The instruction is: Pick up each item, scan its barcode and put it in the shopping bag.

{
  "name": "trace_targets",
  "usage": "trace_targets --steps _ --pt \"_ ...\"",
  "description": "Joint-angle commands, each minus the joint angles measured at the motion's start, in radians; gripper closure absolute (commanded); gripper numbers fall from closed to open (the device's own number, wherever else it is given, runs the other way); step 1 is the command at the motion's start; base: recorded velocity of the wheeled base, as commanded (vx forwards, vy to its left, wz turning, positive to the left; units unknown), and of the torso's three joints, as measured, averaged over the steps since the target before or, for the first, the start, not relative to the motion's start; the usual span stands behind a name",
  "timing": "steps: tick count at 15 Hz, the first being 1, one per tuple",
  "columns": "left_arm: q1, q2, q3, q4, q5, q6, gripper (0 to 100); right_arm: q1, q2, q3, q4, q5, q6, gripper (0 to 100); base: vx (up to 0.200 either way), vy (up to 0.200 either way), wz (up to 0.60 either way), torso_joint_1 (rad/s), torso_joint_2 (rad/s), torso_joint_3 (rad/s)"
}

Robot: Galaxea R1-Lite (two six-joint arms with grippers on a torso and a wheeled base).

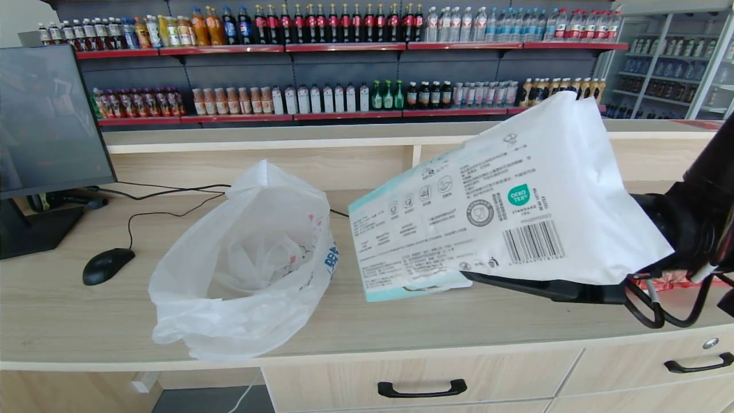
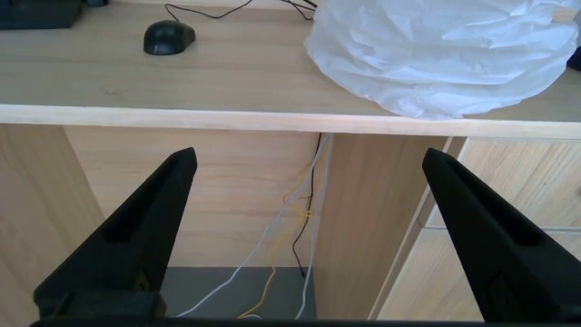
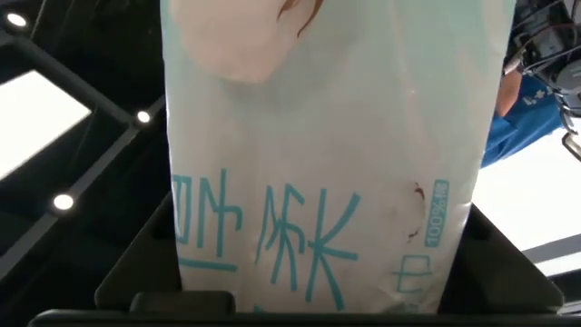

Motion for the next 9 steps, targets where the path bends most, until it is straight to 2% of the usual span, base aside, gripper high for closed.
trace_targets --steps 1,3,6,9 --pt "0.0 0.0 0.0 0.0 0.001 0.0 0 0.052 0.01 0.064 -0.151 0.017 0.079 100 0.0 0.0 0.0 0.0 0.0 0.0" --pt "0.0 0.0 0.0 0.0 0.001 0.0 0 0.072 0.045 0.102 -0.336 0.018 0.173 100 0.0 0.0 0.0 0.0 0.0 0.0" --pt "0.0 0.0 0.0 0.0 -0.001 0.0 0 0.085 0.116 0.167 -0.58 0.018 0.225 100 0.0 0.0 0.0 0.0 0.0 0.0" --pt "0.0 0.0 0.0 0.0 -0.001 0.0 0 0.085 0.165 0.181 -0.613 0.018 0.265 100 0.0 0.0 0.0 0.0 0.0 0.0"
